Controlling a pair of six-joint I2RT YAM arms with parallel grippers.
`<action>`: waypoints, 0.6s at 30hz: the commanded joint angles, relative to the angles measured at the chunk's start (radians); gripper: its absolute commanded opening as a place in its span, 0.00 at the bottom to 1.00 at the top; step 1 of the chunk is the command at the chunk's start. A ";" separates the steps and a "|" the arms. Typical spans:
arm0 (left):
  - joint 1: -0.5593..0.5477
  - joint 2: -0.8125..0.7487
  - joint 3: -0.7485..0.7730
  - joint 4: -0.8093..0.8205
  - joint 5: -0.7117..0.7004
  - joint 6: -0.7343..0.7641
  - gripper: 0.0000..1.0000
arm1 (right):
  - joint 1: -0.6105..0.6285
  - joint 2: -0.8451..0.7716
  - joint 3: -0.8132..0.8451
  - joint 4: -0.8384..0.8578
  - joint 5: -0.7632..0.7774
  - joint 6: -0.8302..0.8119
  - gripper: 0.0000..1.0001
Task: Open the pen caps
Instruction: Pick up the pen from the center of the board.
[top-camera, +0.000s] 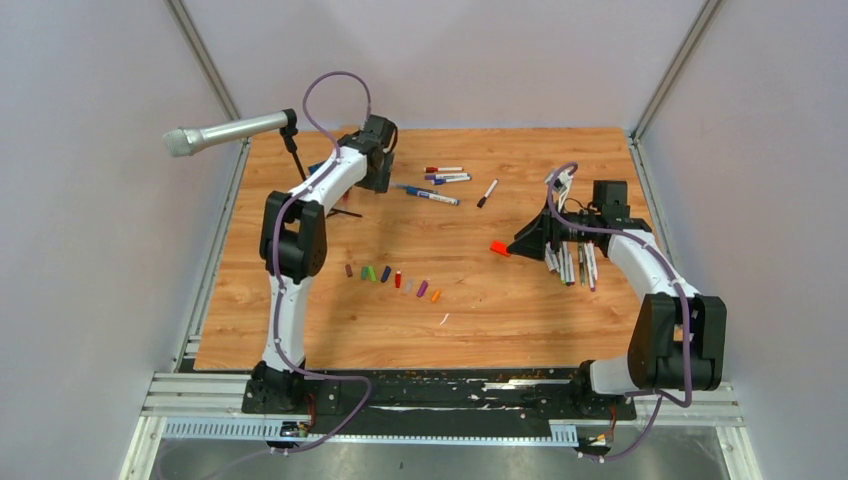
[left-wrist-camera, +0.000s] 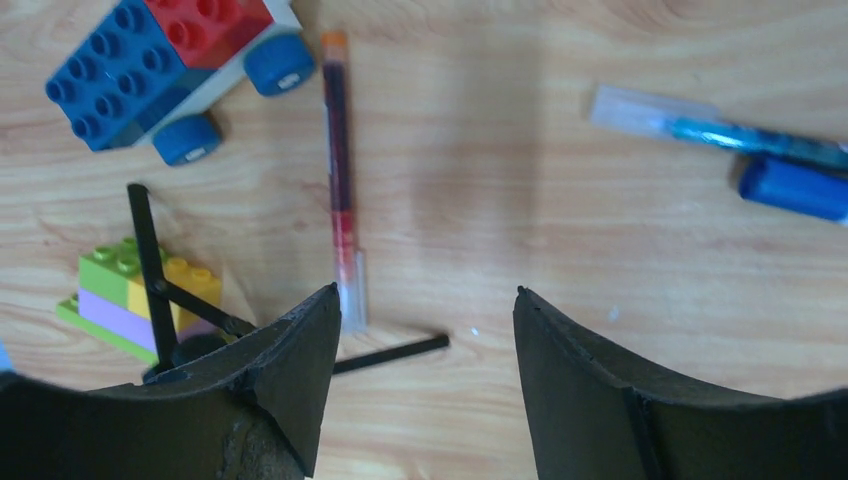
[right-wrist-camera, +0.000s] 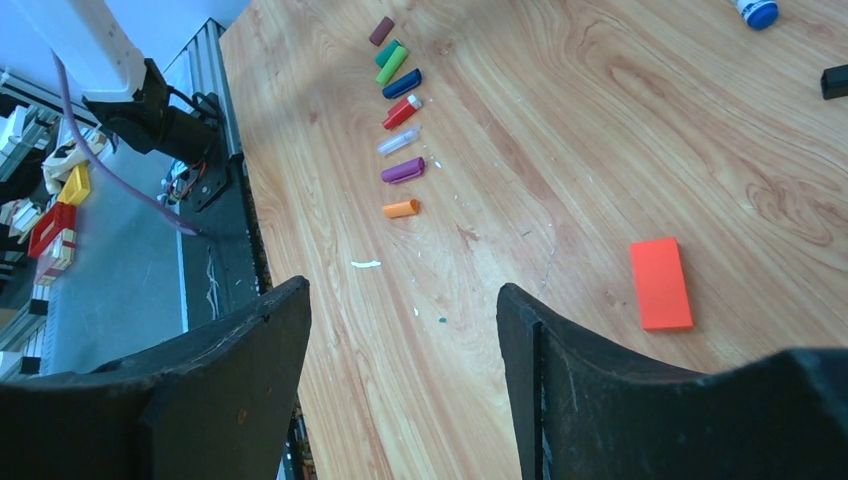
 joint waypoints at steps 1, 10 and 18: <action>0.042 0.084 0.144 -0.085 0.011 0.051 0.70 | -0.003 -0.004 0.038 -0.009 -0.062 -0.042 0.68; 0.102 0.190 0.250 -0.117 0.031 0.061 0.65 | -0.015 -0.008 0.038 -0.014 -0.079 -0.044 0.68; 0.128 0.217 0.247 -0.108 0.096 0.080 0.54 | -0.024 -0.009 0.036 -0.013 -0.106 -0.046 0.68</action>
